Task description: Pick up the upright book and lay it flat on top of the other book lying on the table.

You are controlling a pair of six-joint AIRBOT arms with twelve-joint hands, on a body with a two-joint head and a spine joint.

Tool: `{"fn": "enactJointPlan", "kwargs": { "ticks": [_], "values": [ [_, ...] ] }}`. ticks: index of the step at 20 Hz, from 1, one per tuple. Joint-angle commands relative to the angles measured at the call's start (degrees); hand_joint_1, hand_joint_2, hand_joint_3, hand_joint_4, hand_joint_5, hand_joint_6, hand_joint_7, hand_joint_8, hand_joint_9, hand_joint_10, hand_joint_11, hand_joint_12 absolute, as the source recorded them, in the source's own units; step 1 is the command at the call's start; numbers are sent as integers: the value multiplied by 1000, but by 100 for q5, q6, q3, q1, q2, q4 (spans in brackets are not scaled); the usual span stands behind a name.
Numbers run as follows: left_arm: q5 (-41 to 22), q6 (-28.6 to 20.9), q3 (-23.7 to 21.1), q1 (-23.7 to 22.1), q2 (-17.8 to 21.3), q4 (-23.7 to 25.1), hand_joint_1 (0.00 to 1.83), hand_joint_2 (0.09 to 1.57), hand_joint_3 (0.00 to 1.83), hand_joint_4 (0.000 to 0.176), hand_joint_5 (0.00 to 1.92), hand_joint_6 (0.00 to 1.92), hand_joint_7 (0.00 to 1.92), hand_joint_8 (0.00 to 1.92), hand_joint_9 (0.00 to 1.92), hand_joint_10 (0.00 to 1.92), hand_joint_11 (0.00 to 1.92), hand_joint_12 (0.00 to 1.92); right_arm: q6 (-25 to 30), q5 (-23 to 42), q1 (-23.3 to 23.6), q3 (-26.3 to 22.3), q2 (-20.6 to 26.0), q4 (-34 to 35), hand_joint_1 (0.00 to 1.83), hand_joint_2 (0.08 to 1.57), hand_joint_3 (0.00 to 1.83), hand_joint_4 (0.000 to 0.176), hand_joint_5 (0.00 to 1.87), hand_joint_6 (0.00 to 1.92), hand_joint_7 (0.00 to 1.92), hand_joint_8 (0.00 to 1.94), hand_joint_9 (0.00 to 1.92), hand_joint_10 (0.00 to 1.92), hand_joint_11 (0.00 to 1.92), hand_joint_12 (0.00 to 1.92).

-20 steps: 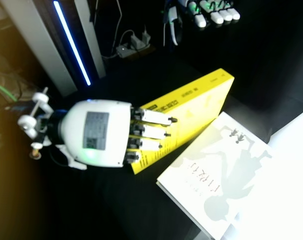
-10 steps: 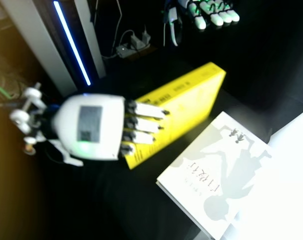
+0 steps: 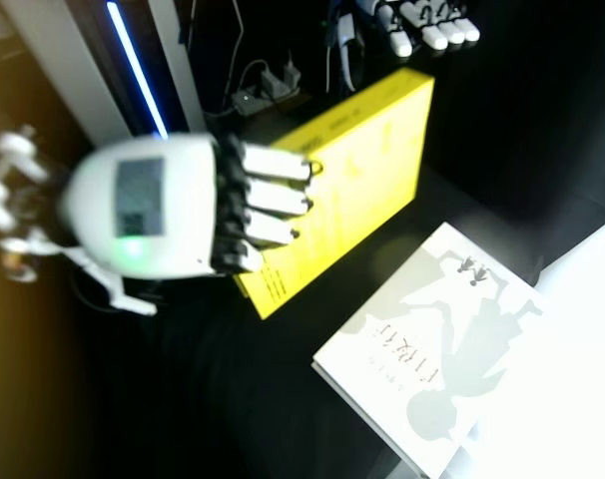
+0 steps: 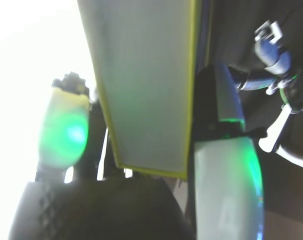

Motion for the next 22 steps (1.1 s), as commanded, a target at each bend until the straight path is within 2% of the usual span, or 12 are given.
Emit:
{"fn": "enactJointPlan", "kwargs": {
  "ticks": [1,2,3,4,6,8,10,11,12,16,19,22],
  "values": [
    [-702,-7,1,-40,19,79,440,1232,0,157,0,0,0,0,0,0,0,0,70,678,129,-11,58,365,1497,1247,0,176,1277,1921,1463,1941,1600,1921,1669,1921],
    [-699,-7,1,-39,18,79,438,1223,0,167,0,0,0,0,0,0,0,0,64,701,173,-18,80,365,1487,1275,0,176,1294,1921,1478,1941,1619,1921,1691,1921],
    [-691,-6,3,-39,16,79,431,1226,0,160,0,0,0,0,0,0,0,0,61,785,182,-24,99,366,1500,1282,0,176,1311,1921,1485,1941,1621,1921,1692,1921],
    [-678,-6,7,-39,14,79,414,1217,0,139,0,0,0,0,0,0,0,0,57,829,249,-36,125,367,1574,1259,0,176,1366,1921,1518,1941,1631,1921,1714,1921],
    [-678,-6,9,-39,14,78,420,1228,0,142,0,0,0,0,0,0,0,0,-77,829,394,-70,162,364,1582,1275,0,176,1366,1921,1525,1941,1654,1921,1732,1921],
    [-665,-6,9,-39,11,78,443,1222,0,113,0,0,0,0,0,0,0,0,-335,827,501,-129,183,364,1602,1287,0,176,1370,1921,1560,1941,1696,1921,1766,1921],
    [-655,-7,12,-38,8,77,428,1208,0,118,0,0,0,0,0,0,0,0,-605,785,577,-185,199,364,1577,1301,0,176,1324,1921,1572,1941,1715,1921,1782,1921],
    [-653,-7,13,-38,9,76,437,1209,0,118,0,0,0,0,0,0,0,0,-721,679,652,-190,199,364,1130,1430,0,0,709,1772,1503,1941,1662,1921,1740,1921],
    [-646,-7,12,-37,11,75,466,1223,0,104,0,0,0,0,0,0,0,0,-875,537,755,-190,198,363,1025,1470,0,0,566,1769,1505,1941,1678,1921,1752,1921],
    [-628,-7,13,-39,9,75,468,1221,0,114,0,0,0,0,0,0,0,0,-898,202,988,-40,146,342,1018,1458,0,0,555,1702,1398,1941,1607,1921,1685,1921],
    [-611,-7,18,-41,7,76,491,1211,0,141,0,0,0,0,0,0,0,0,-1211,-135,1266,26,92,310,1060,1379,0,0,626,1557,1275,1941,1526,1921,1618,1921],
    [-615,-7,30,-40,-5,77,476,1207,0,148,0,0,0,0,0,0,0,0,-1981,-579,1546,-76,57,303,1039,1430,0,0,586,1656,1529,1941,1764,1921,1809,1921]
  ]
}}
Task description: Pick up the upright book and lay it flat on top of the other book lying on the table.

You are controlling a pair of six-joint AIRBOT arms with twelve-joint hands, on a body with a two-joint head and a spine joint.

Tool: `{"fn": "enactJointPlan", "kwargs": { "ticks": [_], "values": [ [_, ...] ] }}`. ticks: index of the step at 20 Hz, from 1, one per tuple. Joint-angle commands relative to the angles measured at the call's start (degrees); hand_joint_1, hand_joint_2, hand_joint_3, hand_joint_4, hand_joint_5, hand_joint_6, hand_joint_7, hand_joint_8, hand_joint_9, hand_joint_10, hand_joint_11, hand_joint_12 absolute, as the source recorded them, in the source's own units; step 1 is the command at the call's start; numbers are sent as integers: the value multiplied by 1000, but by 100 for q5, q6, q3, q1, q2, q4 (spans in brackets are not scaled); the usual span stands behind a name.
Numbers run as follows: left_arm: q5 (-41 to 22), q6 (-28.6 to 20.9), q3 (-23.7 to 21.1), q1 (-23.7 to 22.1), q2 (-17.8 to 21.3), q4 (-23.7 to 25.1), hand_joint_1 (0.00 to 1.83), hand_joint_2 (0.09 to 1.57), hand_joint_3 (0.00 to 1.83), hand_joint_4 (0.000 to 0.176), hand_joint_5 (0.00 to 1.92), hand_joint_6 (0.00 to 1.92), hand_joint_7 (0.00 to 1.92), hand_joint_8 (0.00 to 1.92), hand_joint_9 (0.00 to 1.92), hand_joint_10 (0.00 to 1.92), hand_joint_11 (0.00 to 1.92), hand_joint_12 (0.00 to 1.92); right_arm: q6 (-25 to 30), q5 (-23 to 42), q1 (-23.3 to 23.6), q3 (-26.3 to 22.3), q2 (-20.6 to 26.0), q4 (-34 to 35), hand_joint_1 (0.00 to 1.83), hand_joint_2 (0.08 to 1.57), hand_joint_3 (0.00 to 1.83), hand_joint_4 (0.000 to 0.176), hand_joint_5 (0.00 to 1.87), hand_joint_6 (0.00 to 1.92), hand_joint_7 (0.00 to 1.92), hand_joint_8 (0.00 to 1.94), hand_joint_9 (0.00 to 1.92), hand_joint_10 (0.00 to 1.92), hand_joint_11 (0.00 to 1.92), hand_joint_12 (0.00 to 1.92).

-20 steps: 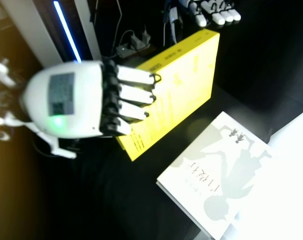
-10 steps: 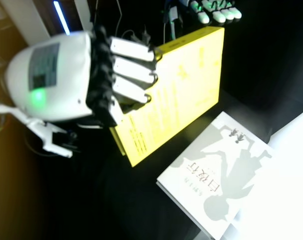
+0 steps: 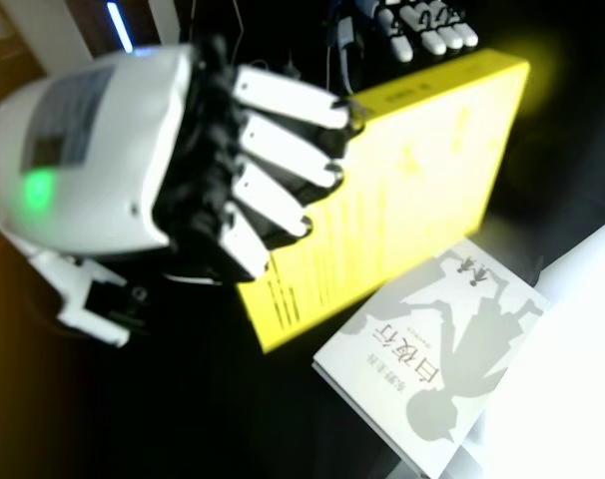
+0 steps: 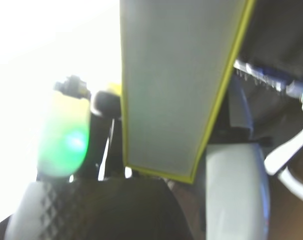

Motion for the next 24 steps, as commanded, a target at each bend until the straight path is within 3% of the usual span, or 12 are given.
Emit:
{"fn": "enactJointPlan", "kwargs": {
  "ticks": [1,7,8,11,12,13,15,18,20,21,22,24],
  "values": [
    [-727,-11,29,-40,-8,83,455,1205,0,135,0,0,0,0,0,0,0,0,-47,442,65,27,-13,179,1050,1366,0,0,600,1570,1487,1941,1743,1921,1815,1921],
    [-809,-69,54,-37,-25,89,436,1214,1,140,0,0,0,0,0,0,0,0,-756,137,63,127,-342,76,1514,1326,0,0,1211,1921,1455,1941,1588,1921,1647,1921],
    [-823,-92,57,-34,-25,89,432,1212,0,136,0,0,0,0,0,0,0,0,-1027,-20,61,103,-398,76,1617,1277,0,132,1287,1921,1516,1941,1633,1921,1665,1921],
    [-839,-113,59,-30,-24,90,425,1213,0,134,0,0,0,0,0,0,0,0,-1207,-201,-102,89,-511,-112,1374,1296,0,176,1247,1921,1441,1941,1524,1921,1543,1921],
    [-845,-123,59,-26,-24,89,425,1213,0,134,0,0,0,0,0,0,0,0,-1207,-201,-170,122,-551,-111,1374,1296,0,176,1247,1921,1441,1941,1524,1921,1543,1921],
    [-848,-127,59,-19,-24,89,430,1216,2,139,0,0,0,0,0,0,0,0,-1207,-201,-233,157,-586,-111,1072,1501,0,0,530,1887,748,1941,1401,1921,1460,1921],
    [-851,-131,59,-7,-24,89,412,1221,4,121,0,0,0,0,0,0,0,0,-1207,-201,-348,175,-613,-111,1416,1282,0,0,1095,1920,1401,1941,1523,1921,1590,1921],
    [-857,-149,58,-1,-21,88,388,1207,0,124,0,0,0,0,0,0,0,0,-1207,-202,-572,205,-657,-112,1095,1413,0,0,711,1747,1431,1941,1487,1921,1506,1921],
    [-856,-151,58,8,-21,82,366,1205,0,123,0,0,0,0,0,0,0,0,-1207,-230,-750,237,-701,-112,1293,1362,0,0,1099,1890,1495,1941,1543,1921,1536,1921],
    [-856,-151,57,10,-23,79,353,1211,1,122,0,0,0,0,0,0,0,0,-1207,-242,-833,249,-722,-113,1394,1322,0,114,1266,1915,1504,1941,1553,1921,1541,1921],
    [-844,-154,57,12,-23,76,376,1212,1,125,0,0,0,0,0,0,0,0,-1206,-295,-908,250,-751,-140,1375,1311,0,174,1316,1921,1507,1941,1594,1921,1562,1921],
    [-839,-155,57,19,-24,52,380,1213,1,111,0,0,0,0,0,0,0,0,-1203,-541,-970,236,-829,-425,1437,1309,0,176,1317,1921,1499,1941,1583,1921,1523,1921]
  ]
}}
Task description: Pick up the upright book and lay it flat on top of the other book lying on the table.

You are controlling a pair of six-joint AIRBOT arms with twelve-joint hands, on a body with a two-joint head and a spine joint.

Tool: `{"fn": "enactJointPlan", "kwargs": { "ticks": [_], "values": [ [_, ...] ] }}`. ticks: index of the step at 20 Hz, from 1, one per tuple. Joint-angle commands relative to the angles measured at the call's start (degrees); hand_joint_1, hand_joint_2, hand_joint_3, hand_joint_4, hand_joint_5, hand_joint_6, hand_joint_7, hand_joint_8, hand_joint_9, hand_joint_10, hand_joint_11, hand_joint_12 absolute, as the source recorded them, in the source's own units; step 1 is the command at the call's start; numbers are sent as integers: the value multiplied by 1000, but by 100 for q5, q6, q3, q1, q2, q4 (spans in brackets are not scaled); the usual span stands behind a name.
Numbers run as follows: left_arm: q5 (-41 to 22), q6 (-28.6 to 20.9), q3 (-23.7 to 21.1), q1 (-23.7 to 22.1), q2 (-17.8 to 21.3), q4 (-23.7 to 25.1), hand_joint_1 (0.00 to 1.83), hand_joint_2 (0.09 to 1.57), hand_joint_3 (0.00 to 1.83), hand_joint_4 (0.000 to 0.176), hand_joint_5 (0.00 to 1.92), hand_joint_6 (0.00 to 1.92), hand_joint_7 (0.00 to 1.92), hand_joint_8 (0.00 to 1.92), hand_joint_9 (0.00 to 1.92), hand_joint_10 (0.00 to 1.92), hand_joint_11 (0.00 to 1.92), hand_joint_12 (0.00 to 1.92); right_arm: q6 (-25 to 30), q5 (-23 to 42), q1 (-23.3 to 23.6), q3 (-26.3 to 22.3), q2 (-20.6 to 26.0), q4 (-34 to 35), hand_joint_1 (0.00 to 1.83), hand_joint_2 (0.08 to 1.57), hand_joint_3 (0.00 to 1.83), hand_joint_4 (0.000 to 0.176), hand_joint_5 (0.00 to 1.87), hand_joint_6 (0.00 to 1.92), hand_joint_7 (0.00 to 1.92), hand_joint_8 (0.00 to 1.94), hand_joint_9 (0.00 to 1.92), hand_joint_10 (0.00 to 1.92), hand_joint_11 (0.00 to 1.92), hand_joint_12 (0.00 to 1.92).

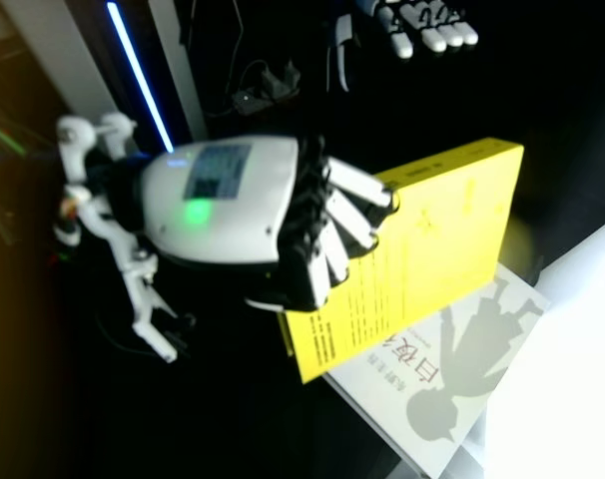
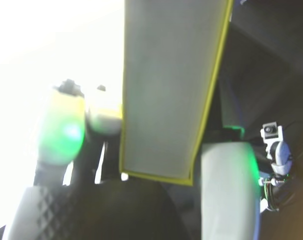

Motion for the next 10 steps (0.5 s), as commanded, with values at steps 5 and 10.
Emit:
{"fn": "enactJointPlan", "kwargs": {
  "ticks": [5,10],
  "values": [
    [-717,-34,28,-9,25,52,382,1233,7,105,0,0,0,0,0,0,0,0,-9,-457,-209,20,-134,-448,1427,1345,0,176,1277,1921,1489,1941,1562,1921,1563,1921],
    [-729,-40,29,9,25,34,358,1237,6,104,0,0,0,0,0,0,0,0,16,-1073,-257,118,-268,-934,1031,1445,0,0,606,1712,1430,1941,1529,1921,1611,1921]
  ]
}}
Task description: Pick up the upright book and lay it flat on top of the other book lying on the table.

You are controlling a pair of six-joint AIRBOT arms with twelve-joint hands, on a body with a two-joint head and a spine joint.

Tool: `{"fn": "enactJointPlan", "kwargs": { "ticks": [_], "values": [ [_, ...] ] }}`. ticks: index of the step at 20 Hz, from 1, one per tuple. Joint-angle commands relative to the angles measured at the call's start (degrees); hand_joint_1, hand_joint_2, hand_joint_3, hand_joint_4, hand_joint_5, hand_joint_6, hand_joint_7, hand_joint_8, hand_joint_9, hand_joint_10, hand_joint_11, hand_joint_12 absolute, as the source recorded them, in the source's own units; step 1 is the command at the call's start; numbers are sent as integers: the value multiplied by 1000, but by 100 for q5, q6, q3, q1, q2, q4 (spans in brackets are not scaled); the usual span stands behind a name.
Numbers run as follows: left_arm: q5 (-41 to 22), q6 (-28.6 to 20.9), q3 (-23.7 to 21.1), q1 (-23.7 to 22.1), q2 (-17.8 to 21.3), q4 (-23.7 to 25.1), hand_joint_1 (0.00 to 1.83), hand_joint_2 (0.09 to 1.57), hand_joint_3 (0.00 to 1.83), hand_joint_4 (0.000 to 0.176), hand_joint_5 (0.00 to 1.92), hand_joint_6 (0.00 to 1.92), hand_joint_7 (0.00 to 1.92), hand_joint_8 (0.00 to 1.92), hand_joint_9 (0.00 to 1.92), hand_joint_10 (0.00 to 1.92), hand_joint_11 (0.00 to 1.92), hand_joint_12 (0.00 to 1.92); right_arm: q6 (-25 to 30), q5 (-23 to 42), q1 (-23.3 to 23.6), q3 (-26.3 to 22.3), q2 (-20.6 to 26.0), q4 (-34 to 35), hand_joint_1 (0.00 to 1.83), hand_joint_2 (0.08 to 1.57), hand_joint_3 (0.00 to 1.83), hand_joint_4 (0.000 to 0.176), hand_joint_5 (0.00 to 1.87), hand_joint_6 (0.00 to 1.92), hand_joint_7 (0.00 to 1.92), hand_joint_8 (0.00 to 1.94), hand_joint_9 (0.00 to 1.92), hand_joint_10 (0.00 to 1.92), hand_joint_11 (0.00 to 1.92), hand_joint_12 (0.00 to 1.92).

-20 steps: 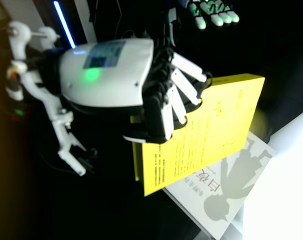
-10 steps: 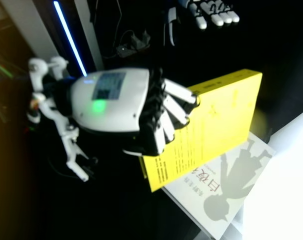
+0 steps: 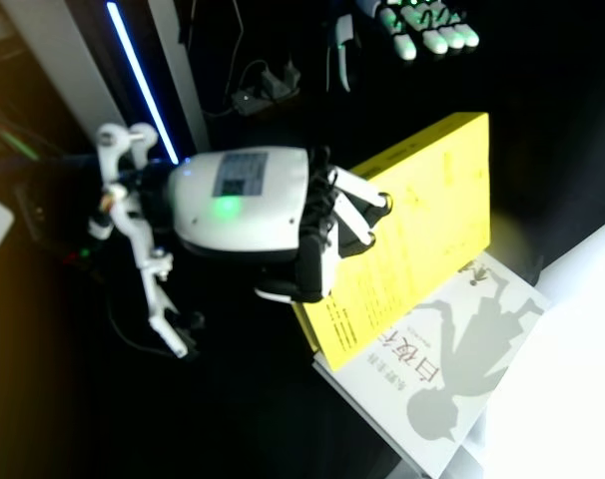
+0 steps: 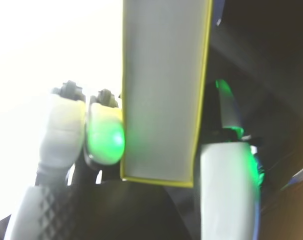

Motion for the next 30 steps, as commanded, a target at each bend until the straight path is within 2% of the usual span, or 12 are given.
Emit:
{"fn": "enactJointPlan", "kwargs": {
  "ticks": [1,2,4,5,6,7,16,18,21,25,28,30],
  "values": [
    [-727,-15,32,-23,24,62,358,1237,6,104,0,0,0,0,0,0,0,0,14,-723,-162,12,-51,-287,1031,1445,0,0,606,1712,1430,1941,1529,1921,1611,1921],
    [-726,-17,32,-22,23,56,346,1233,3,82,6,3,0,0,0,0,0,0,14,-767,-161,32,-51,-319,1110,1391,0,0,714,1679,1462,1941,1582,1921,1635,1921],
    [-727,-17,37,-11,17,51,372,1224,0,98,10,4,0,0,0,0,0,0,13,-782,-158,63,-74,-321,1423,1363,0,0,1192,1911,1468,1941,1597,1921,1659,1921],
    [-727,-17,39,-9,15,45,372,1224,0,98,10,4,0,0,0,0,0,0,13,-785,-142,81,-75,-326,1423,1363,0,0,1192,1911,1468,1941,1597,1921,1659,1921],
    [-728,-17,44,-6,9,42,359,1236,3,101,2,1,0,0,0,0,0,0,12,-810,-80,114,-96,-373,1045,1485,0,0,652,1853,1451,1941,1554,1921,1579,1921],
    [-727,-17,53,-1,3,42,339,1229,0,114,1,0,0,0,0,0,0,0,11,-945,103,156,-102,-555,928,1548,0,0,477,1907,1421,1941,1526,1921,1554,1921],
    [-717,-123,136,17,-71,44,385,1221,0,97,13,4,0,0,0,0,0,0,-16,-1404,1007,322,-51,-1089,1118,1273,0,0,846,1306,1284,1896,1356,1920,1398,1921],
    [-703,-131,144,17,-79,44,371,1216,0,107,9,1,0,0,0,0,0,0,-16,-1480,1097,322,-40,-1110,1092,1329,0,0,758,1439,1341,1939,1420,1921,1507,1921],
    [-692,-144,151,18,-86,44,365,1231,4,83,4,0,0,0,0,0,0,0,-38,-1571,1281,322,-24,-1131,1002,1453,0,0,568,1722,1321,1941,1419,1921,1471,1921],
    [-696,-182,171,18,-105,66,338,1231,3,83,2,1,0,0,0,0,0,0,-85,-1629,1373,368,-35,-1132,1112,1296,0,0,804,1357,1307,1941,1402,1921,1454,1921],
    [-709,-204,186,18,-121,70,279,1233,2,108,0,0,0,0,0,0,0,0,-85,-1656,1373,408,-44,-1130,1096,1343,0,0,731,1476,1331,1941,1410,1921,1469,1921],
    [-715,-211,193,19,-122,70,256,1238,4,98,0,0,0,0,0,0,0,0,-85,-1672,1372,453,-64,-1130,1038,1415,0,0,622,1642,1324,1941,1407,1921,1434,1921]
  ]
}}
